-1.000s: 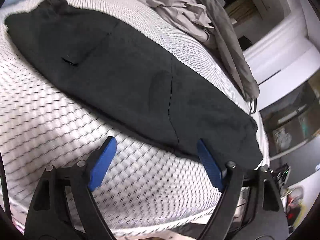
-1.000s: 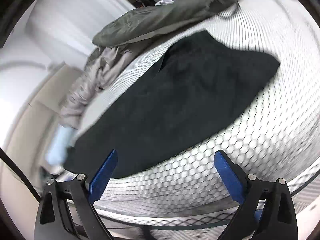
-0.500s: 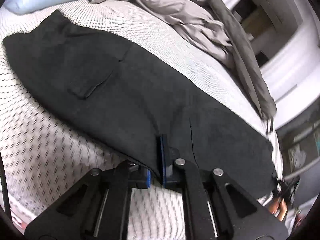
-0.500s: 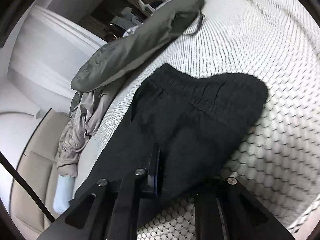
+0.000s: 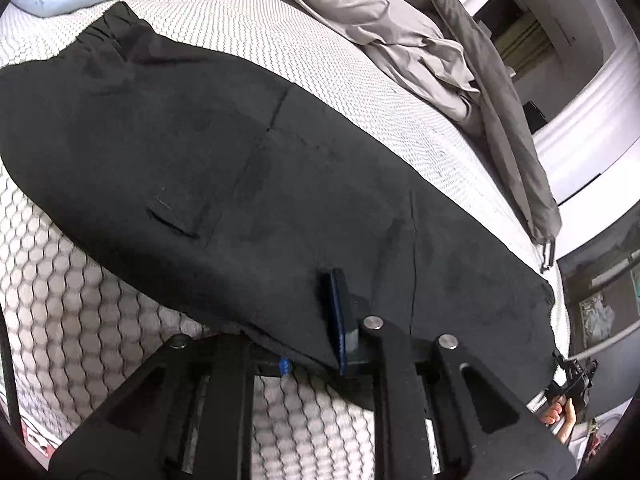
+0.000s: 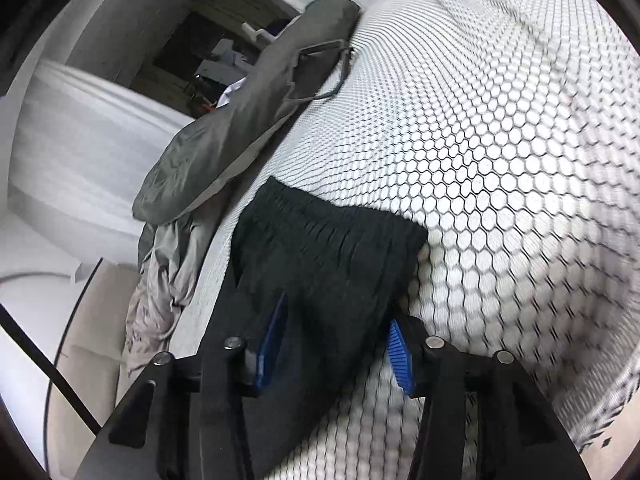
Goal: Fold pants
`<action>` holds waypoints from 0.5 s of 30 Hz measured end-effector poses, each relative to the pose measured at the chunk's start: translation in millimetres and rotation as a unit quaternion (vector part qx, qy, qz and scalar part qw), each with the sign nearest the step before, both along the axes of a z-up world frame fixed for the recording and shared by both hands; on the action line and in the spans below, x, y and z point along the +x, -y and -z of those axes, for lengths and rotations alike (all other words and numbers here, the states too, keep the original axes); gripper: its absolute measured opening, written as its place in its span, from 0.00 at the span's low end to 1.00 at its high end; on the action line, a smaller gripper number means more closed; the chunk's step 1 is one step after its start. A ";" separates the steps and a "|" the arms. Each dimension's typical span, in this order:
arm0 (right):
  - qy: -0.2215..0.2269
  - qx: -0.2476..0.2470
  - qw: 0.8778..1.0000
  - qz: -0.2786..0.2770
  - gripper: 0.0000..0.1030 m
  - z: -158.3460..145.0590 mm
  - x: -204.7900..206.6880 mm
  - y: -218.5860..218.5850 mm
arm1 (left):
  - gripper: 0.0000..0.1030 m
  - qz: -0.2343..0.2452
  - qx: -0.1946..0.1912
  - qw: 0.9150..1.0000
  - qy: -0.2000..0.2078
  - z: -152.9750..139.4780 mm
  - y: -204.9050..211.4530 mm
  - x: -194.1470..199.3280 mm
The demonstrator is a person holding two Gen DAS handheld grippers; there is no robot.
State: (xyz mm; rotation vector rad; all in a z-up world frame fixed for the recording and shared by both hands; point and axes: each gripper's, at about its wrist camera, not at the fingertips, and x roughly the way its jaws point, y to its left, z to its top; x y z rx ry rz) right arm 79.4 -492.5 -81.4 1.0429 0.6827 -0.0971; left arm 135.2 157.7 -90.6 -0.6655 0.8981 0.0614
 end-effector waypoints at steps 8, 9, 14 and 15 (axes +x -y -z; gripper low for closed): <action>-0.022 -0.068 0.997 -0.007 0.19 -19.0 -20.2 -7.3 | 0.18 0.006 0.050 0.999 -0.017 -8.3 0.1 -18.8; -0.039 -0.041 0.998 -0.018 0.19 -9.2 -18.5 -3.7 | 0.22 0.007 0.060 0.998 -0.022 -12.6 2.5 -22.9; 0.007 0.040 0.999 -0.022 0.51 -10.5 -46.1 8.5 | 0.43 0.043 0.084 0.996 0.002 -43.4 17.9 -50.5; 0.016 0.044 0.998 -0.030 0.54 -12.3 -48.5 6.6 | 0.51 0.055 0.087 0.995 0.007 -48.2 21.7 -53.5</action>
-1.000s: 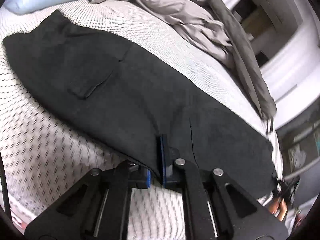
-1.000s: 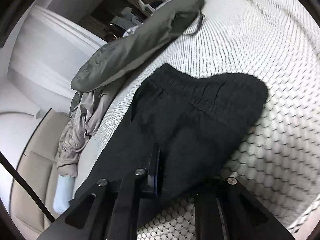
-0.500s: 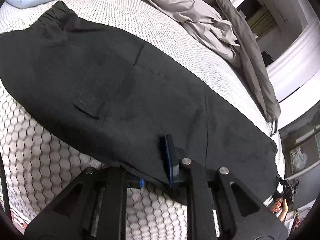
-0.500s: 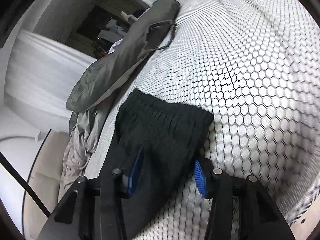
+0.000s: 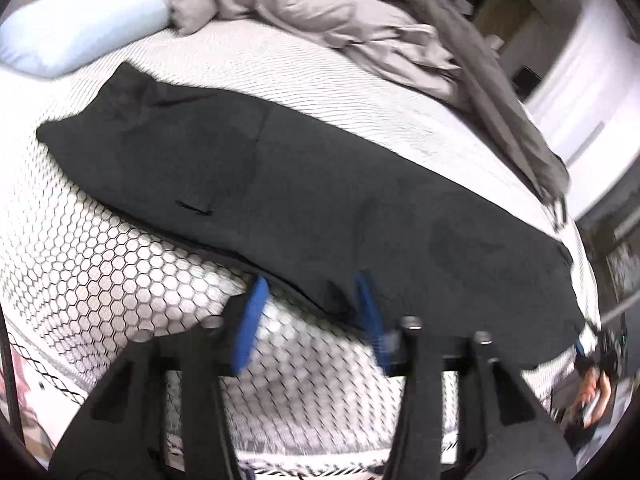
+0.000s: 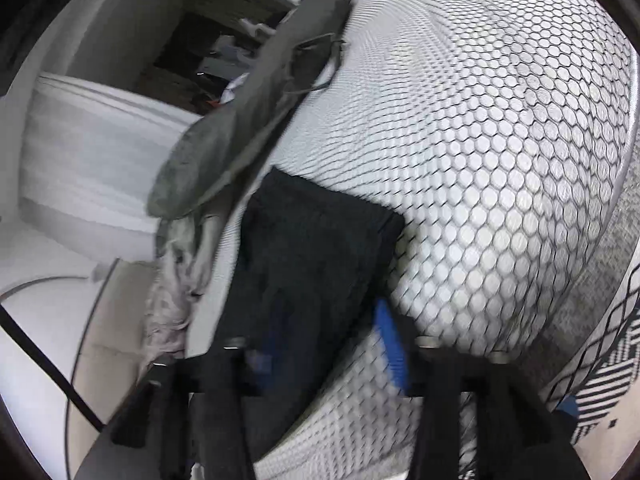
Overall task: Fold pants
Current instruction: 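Grasp the pants end with the right gripper and lift it toward the left gripper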
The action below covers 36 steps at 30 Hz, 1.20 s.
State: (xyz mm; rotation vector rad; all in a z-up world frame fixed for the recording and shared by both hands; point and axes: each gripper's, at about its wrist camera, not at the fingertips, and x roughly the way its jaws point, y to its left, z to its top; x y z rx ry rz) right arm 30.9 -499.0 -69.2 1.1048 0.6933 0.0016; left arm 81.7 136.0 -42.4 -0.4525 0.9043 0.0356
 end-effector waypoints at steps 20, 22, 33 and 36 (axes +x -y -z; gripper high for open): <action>0.076 -0.185 0.979 -0.029 0.14 -65.1 46.5 -67.4 | 0.91 0.126 -0.009 0.990 0.054 -1.9 92.4 64.3; 0.114 -0.219 0.967 -0.066 0.14 -96.3 51.5 -106.8 | 0.91 0.129 -0.010 0.990 0.058 -3.0 98.1 74.9; 0.142 -0.279 0.829 -0.464 0.55 -102.7 79.7 -359.1 | 0.91 0.110 -0.057 0.990 0.061 -0.9 84.7 91.6; 0.154 -0.280 0.832 -0.453 0.55 -109.5 68.9 -338.0 | 0.90 0.130 -0.072 0.987 0.067 -2.8 92.5 94.2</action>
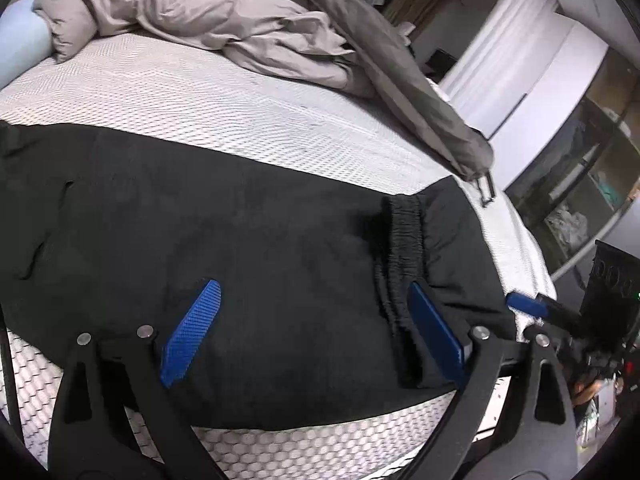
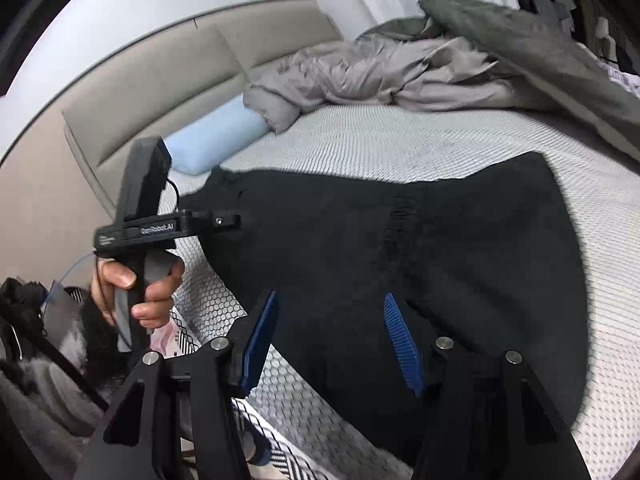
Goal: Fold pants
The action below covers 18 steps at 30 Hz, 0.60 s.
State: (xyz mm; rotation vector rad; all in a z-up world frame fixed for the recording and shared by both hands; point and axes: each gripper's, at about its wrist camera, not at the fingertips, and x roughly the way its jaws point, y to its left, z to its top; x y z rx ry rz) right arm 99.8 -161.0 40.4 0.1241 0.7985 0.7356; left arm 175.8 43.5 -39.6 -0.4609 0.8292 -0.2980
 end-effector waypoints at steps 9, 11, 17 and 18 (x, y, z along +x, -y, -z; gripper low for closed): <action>-0.055 -0.121 0.978 0.159 0.58 58.5 15.2 54.0 | 0.73 0.101 -0.063 0.990 -0.071 29.7 68.3 40.1; -0.047 -0.144 0.977 0.151 0.58 64.5 13.2 44.7 | 0.73 0.111 -0.067 0.988 -0.086 37.5 79.0 48.4; -0.052 -0.074 0.984 0.153 0.63 54.8 6.8 60.8 | 0.49 0.133 -0.054 0.984 -0.107 50.8 103.6 76.8; -0.055 -0.068 0.984 0.153 0.63 56.4 8.4 61.7 | 0.35 0.127 -0.048 0.984 -0.112 53.8 106.5 81.1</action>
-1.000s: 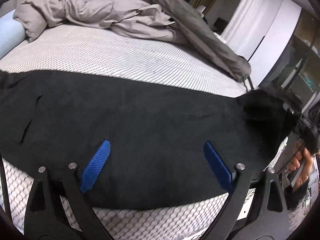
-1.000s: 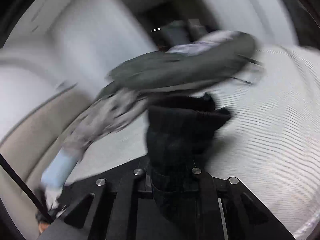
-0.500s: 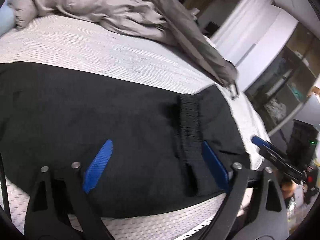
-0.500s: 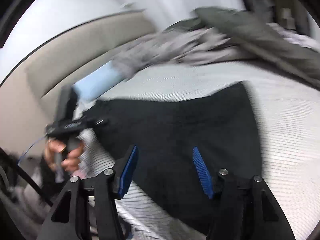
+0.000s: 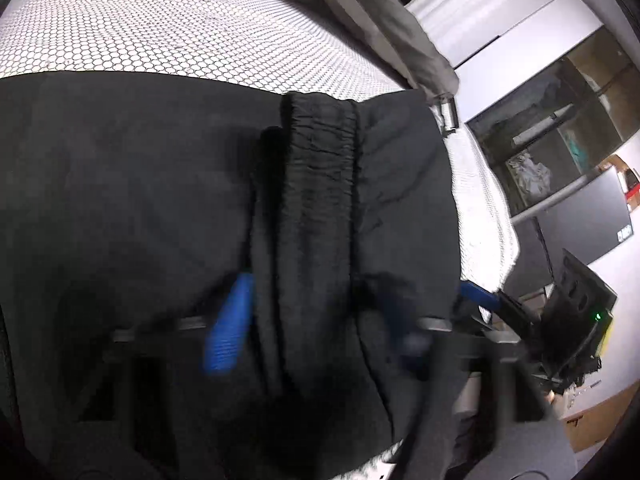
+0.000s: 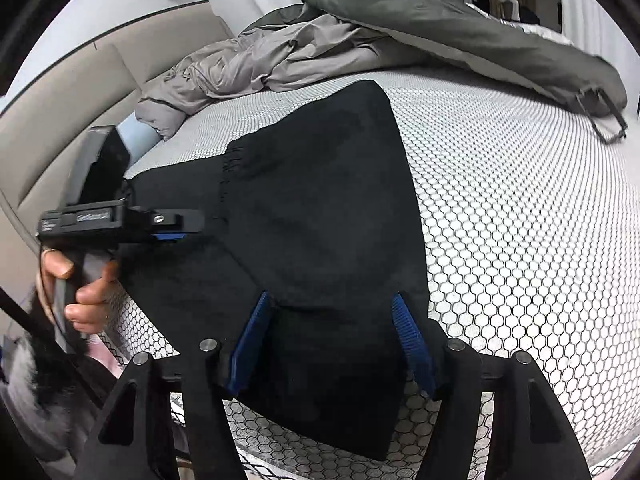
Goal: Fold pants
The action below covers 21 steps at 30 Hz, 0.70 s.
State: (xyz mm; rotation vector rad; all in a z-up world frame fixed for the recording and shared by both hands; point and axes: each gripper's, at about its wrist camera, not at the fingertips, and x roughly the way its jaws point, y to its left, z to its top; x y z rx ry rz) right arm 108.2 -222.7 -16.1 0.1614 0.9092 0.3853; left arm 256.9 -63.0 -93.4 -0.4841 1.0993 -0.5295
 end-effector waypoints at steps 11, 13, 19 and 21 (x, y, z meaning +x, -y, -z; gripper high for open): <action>-0.009 0.006 1.000 0.014 0.63 5.5 36.2 -24.1 | 0.07 -0.061 -0.013 0.993 0.102 -44.9 -31.1 -29.6; -0.003 0.019 1.000 0.011 0.63 -2.5 39.6 -28.5 | 0.07 -0.080 0.001 0.990 0.117 -53.3 -52.9 -40.3; -0.011 0.011 1.000 -0.007 0.65 -4.0 49.2 -51.1 | 0.08 -0.139 0.109 0.981 0.077 -27.6 -105.8 -44.2; -0.031 -0.001 0.999 -0.007 0.65 5.0 48.4 -49.8 | 0.10 -0.142 0.090 0.984 0.055 -13.1 -121.8 -42.5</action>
